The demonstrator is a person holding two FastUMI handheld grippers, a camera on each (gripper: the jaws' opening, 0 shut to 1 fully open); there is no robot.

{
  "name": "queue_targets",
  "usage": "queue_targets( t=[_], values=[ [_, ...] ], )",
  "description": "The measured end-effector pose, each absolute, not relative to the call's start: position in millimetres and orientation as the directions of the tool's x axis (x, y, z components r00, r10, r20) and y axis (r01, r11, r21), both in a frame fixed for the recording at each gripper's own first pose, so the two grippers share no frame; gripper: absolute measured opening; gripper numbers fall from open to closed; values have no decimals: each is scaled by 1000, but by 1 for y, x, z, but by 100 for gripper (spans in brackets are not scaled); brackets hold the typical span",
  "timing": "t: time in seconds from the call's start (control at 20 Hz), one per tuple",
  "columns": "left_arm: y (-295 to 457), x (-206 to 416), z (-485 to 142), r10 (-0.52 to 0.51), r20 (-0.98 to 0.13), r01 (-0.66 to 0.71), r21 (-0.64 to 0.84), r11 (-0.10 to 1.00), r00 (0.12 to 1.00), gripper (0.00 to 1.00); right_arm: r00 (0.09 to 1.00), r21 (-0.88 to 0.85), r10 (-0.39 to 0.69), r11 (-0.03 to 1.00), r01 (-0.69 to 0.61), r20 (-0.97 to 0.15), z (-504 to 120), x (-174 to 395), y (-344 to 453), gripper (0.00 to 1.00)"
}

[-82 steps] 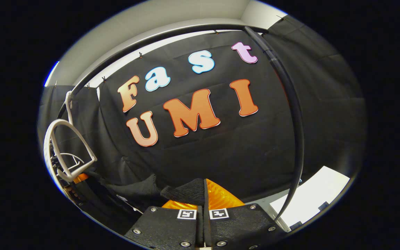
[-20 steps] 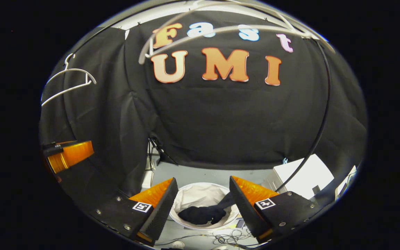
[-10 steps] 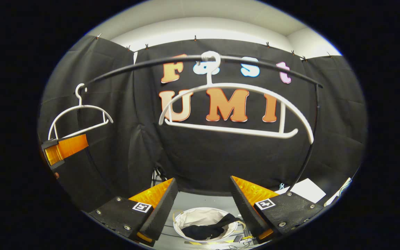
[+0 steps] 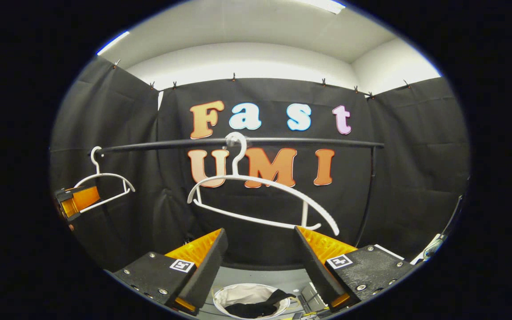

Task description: Grasp the clothes on the hanger with both hands and then place them into the laundry hamper below.

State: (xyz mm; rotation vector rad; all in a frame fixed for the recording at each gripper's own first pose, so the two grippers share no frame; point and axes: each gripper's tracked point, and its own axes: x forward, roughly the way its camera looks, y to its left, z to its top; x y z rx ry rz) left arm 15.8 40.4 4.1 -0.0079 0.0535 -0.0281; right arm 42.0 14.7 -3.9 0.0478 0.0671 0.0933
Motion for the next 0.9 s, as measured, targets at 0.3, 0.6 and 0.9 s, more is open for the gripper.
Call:
queue_targets(
  t=[0.3, 0.6, 0.9],
  values=[
    [31, 23, 8, -46, -51, 47, 3, 999, 998, 100, 997, 55, 49, 997, -46, -57, -4, 39, -2, 92],
    [21, 28, 4, -63, -61, 63, 2, 998, 996, 97, 997, 53, 41, 998, -38, -64, -8, 38, -6, 92],
    [23, 34, 1, -54, -67, 55, 12, 998, 996, 97, 997, 66, 43, 997, -39, -65, -8, 41, -4, 92]
  ],
)
